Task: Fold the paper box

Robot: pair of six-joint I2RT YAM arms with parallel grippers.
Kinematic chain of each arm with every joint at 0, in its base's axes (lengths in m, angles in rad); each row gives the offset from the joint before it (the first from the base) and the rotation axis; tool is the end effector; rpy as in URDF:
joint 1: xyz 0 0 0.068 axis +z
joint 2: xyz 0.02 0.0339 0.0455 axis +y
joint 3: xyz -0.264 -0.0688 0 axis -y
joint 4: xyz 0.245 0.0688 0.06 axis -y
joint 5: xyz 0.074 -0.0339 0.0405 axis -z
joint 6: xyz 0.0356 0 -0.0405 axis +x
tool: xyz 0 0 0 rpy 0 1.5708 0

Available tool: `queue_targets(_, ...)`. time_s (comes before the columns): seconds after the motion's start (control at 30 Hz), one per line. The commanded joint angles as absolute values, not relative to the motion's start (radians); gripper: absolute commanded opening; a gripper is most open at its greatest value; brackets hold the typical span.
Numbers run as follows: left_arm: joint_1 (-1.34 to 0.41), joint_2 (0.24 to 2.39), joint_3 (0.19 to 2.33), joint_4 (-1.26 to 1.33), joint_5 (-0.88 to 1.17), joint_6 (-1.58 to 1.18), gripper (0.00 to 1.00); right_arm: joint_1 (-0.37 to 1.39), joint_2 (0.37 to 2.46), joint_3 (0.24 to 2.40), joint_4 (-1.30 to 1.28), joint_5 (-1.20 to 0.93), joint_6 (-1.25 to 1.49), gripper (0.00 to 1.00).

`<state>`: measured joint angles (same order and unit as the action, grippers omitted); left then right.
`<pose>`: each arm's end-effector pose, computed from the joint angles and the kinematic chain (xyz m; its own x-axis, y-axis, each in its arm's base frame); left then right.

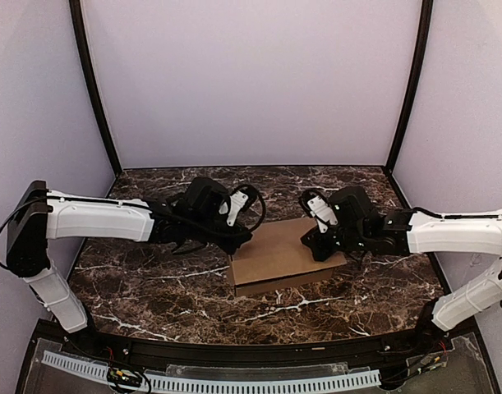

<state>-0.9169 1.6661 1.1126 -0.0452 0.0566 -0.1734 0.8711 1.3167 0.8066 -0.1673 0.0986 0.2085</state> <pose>0.2269 -0.2993 0.2368 -0.4793 0.3422 -0.8082 0.7494 0.6388 -0.1739 0.1843 0.2135 0.2332 -0.5423 -0.3243 -0.7751 -0.6130 0.7836 0.1009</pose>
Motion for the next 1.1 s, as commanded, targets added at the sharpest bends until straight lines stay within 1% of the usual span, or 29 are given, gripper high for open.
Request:
queue_targets(0.0, -0.913, 1.638, 1.04, -0.042, 0.089, -0.192, 0.01, 0.867, 1.332, 0.725, -0.09, 0.037, 0.277, 0.0)
queue_targets(0.33, -0.913, 1.664, 0.951, -0.033, 0.132, -0.229, 0.01, 0.87, 1.391, 0.623, -0.035, 0.004, 0.365, 0.0)
queue_targets(0.77, -0.912, 1.702, 0.917, -0.041, 0.146, -0.267, 0.01, 0.88, 1.455, 0.609, -0.067, 0.014, 0.397, 0.0)
queue_targets(0.97, -0.912, 1.684, 0.911, -0.046, 0.146, -0.266, 0.01, 0.881, 1.371, 0.643, -0.133, 0.042, 0.389, 0.0)
queue_targets(1.07, -0.912, 1.681, 0.915, -0.05, 0.148, -0.263, 0.01, 0.882, 1.295, 0.67, -0.182, 0.056, 0.347, 0.08)
